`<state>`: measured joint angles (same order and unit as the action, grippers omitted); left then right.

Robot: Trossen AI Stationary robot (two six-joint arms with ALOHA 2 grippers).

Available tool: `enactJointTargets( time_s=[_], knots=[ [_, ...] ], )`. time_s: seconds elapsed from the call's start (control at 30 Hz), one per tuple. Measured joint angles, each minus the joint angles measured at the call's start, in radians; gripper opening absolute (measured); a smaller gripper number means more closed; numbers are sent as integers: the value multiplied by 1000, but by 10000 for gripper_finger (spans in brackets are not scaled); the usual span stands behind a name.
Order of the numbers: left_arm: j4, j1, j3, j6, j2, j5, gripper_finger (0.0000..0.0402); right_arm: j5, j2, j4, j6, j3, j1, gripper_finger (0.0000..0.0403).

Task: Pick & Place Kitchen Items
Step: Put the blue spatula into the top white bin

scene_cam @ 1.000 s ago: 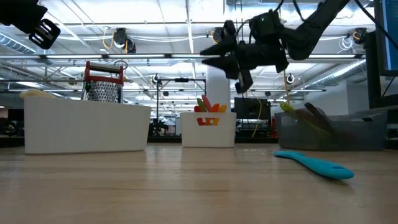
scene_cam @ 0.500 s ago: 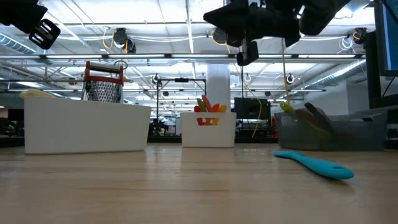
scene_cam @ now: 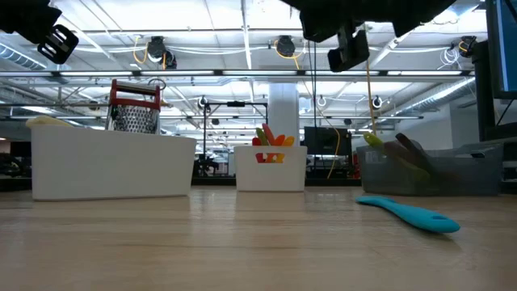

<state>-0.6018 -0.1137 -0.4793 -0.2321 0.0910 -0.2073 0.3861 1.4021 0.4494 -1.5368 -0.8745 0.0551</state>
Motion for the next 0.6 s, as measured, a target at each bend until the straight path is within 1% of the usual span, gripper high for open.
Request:
enactJointTargets(
  time_s=[0.23, 0.53, 0.6],
  knots=[
    [0, 0, 0, 2, 0, 0, 69, -51, 0, -125, -68, 0, 105, 0],
    [0, 0, 0, 1, 0, 0, 69, -76, -1, -284, -227, 0, 227, 0],
    [0, 0, 0, 1, 0, 0, 69, -101, -1, -314, -253, 0, 252, 0]
  ],
)
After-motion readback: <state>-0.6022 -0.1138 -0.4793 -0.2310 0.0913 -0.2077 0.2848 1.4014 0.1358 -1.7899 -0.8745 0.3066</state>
